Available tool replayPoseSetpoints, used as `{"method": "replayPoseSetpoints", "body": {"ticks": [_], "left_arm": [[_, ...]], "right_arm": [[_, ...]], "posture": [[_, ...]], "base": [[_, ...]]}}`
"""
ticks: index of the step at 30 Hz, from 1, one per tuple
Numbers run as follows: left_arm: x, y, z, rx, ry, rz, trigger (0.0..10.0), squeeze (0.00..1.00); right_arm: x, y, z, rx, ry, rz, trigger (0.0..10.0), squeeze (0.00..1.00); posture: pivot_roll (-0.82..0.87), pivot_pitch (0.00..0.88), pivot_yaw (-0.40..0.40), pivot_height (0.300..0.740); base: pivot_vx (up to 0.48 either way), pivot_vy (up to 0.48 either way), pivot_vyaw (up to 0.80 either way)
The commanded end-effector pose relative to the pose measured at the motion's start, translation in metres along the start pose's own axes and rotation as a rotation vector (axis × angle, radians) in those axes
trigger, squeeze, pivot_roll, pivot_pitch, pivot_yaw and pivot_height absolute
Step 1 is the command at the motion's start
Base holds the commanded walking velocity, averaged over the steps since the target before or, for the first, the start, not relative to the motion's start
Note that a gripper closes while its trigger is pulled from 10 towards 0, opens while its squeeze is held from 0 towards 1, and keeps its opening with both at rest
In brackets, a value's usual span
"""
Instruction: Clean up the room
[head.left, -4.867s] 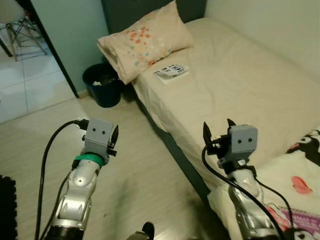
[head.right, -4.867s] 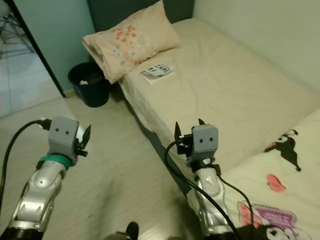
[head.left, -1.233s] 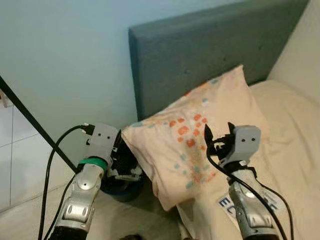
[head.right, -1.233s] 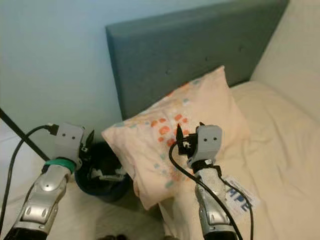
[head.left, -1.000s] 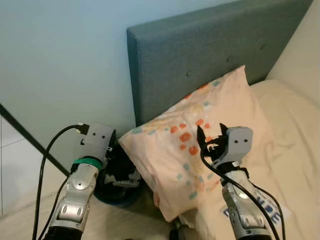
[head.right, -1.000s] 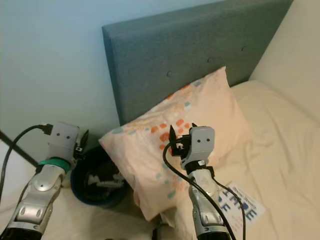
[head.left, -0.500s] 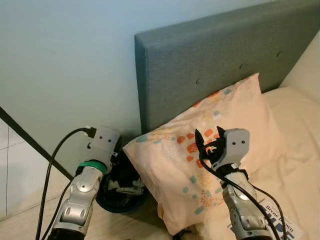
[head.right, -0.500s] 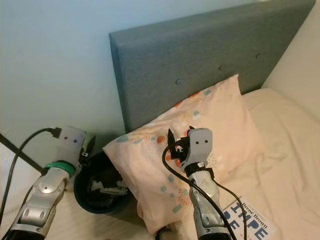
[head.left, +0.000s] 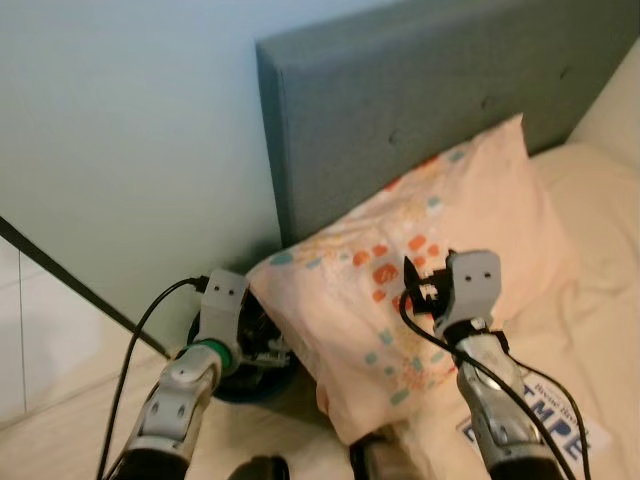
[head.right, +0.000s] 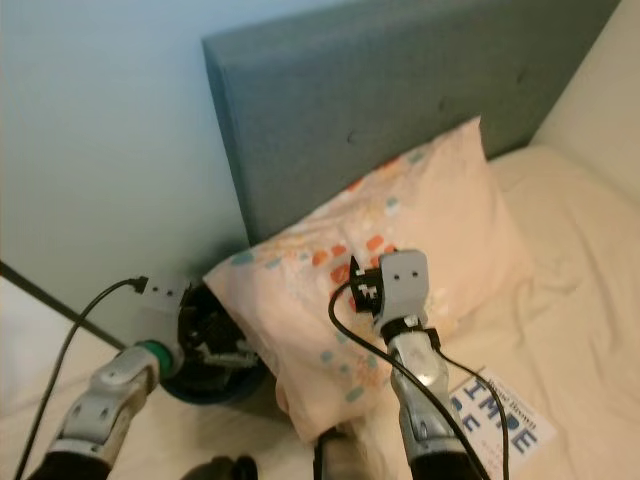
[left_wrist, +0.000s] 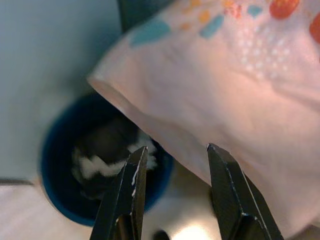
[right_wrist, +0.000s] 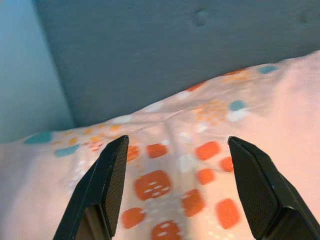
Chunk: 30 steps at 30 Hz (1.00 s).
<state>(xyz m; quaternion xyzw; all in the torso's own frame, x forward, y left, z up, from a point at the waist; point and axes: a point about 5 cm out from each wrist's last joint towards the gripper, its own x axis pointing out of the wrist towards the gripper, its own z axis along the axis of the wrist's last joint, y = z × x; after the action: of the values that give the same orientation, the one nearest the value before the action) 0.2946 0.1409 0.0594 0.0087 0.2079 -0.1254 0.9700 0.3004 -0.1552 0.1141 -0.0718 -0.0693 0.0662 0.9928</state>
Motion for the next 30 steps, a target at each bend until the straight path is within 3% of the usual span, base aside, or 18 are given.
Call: {"method": "replayPoseSetpoints", "body": {"ticks": [1,3,5,6,12,14,15,17,22,23,30], "left_arm": [[0.003,0.001,-0.013,-0.062,0.067,0.007,10.0,0.0],[0.011,-0.005,-0.01,-0.114,0.095,-0.011,10.0,0.0],[0.014,-0.007,-0.007,-0.139,0.102,-0.019,10.0,0.0],[0.025,-0.01,0.001,-0.193,0.118,-0.023,10.0,0.0],[0.034,-0.016,0.011,-0.261,0.124,-0.039,10.0,0.0],[0.037,-0.021,0.017,-0.298,0.117,-0.07,10.0,0.0],[0.043,-0.033,0.033,-0.38,0.074,-0.149,10.0,0.0],[0.046,-0.039,0.044,-0.416,0.036,-0.188,10.0,0.0],[0.048,-0.044,0.058,-0.455,-0.008,-0.223,10.0,0.0],[0.049,-0.05,0.063,-0.477,-0.018,-0.268,10.0,0.0],[0.054,-0.058,0.055,-0.471,0.033,-0.242,10.0,0.0]], "right_arm": [[0.0,0.007,-0.008,-0.007,0.033,0.023,10.0,0.0],[0.007,0.014,-0.005,-0.003,0.033,0.053,10.0,0.0],[0.01,0.017,-0.003,0.0,0.032,0.067,10.0,0.0],[0.014,0.019,-0.004,-0.005,0.049,0.09,10.0,0.0],[0.018,0.017,-0.006,-0.027,0.069,0.093,10.0,0.0],[0.02,0.014,-0.008,-0.044,0.083,0.082,10.0,0.0],[0.022,0.003,-0.011,-0.125,0.109,0.04,10.0,0.0],[0.024,-0.004,-0.012,-0.176,0.124,0.013,10.0,0.0],[0.026,-0.013,-0.013,-0.224,0.136,-0.012,10.0,0.0],[0.026,-0.018,-0.02,-0.226,0.184,-0.009,10.0,0.0],[0.031,-0.024,-0.026,-0.215,0.233,-0.001,10.0,0.0]], "posture": [[-0.08,0.32,0.105,0.74],[-0.08,0.403,0.116,0.74],[-0.08,0.42,0.118,0.74],[-0.08,0.482,0.128,0.74],[-0.07,0.508,0.134,0.74],[-0.07,0.525,0.138,0.74],[-0.07,0.533,0.145,0.74],[-0.08,0.533,0.148,0.74],[-0.08,0.53,0.151,0.74],[-0.08,0.525,0.153,0.74],[-0.08,0.525,0.152,0.74]], "base": [[0.0,0.0,0.0],[0.0,0.0,0.0],[0.0,0.0,0.0],[0.0,0.0,0.0],[0.0,0.0,0.0],[0.0,0.0,0.0],[0.0,0.0,0.0],[0.0,0.0,0.0],[0.0,0.0,0.0],[0.0,0.0,0.0],[0.0,0.0,0.0]]}}
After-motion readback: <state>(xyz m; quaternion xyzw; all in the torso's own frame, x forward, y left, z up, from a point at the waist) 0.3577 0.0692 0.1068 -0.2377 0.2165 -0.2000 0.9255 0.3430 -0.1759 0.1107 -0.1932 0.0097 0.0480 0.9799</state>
